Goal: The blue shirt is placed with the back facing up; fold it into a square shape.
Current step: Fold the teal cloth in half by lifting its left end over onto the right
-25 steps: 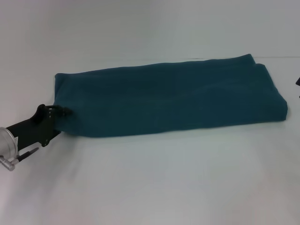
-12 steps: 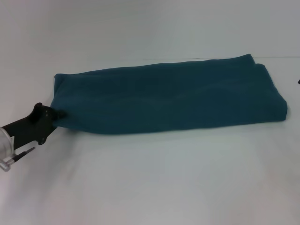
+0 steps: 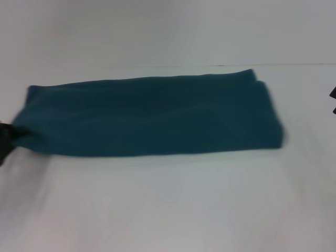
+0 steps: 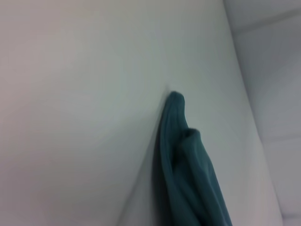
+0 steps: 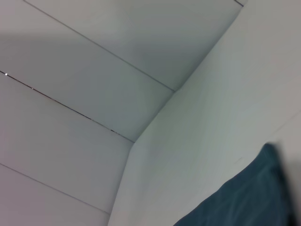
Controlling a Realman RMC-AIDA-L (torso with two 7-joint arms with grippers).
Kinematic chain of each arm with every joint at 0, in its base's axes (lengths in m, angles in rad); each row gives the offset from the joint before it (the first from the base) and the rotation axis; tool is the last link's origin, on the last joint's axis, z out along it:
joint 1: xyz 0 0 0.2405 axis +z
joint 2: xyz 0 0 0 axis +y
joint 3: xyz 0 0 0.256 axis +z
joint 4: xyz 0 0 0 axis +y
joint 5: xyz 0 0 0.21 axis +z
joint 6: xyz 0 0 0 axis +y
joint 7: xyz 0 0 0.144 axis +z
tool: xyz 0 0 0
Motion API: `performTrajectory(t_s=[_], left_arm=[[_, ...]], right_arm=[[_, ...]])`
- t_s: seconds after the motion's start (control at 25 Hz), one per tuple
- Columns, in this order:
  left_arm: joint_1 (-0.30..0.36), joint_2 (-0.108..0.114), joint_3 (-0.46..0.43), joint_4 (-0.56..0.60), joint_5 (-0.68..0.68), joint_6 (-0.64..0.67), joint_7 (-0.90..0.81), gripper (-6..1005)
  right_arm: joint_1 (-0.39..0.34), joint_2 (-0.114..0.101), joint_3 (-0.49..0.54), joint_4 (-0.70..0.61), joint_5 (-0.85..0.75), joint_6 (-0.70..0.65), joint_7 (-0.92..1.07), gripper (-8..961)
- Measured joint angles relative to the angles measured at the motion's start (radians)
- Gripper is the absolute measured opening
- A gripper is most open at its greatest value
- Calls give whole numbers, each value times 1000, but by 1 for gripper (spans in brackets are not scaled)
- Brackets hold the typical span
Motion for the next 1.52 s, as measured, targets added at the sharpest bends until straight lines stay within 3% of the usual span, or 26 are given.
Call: performTrajectory(t_s=[0.36,0.56,1.0,1.24,1.52], left_arm=[[17,42,-141,30,108,-12,3,39],[4,43,-147,45,97,38,22,45],[-96,45,-139,64,-1,279,92,59],[-151,33,-137,76,-33,369,113,66],[-232,-16,-73,73,-77,407,163,75]], right_arm=[[7,3,0,7,1,14,3,807],[17,5,-7,8,-2,18,3,807],[20,9,-11,20,-3,21,-5,805],[20,11,-11,20,-3,21,-6,805],[21,10,-11,20,-3,21,-7,804]])
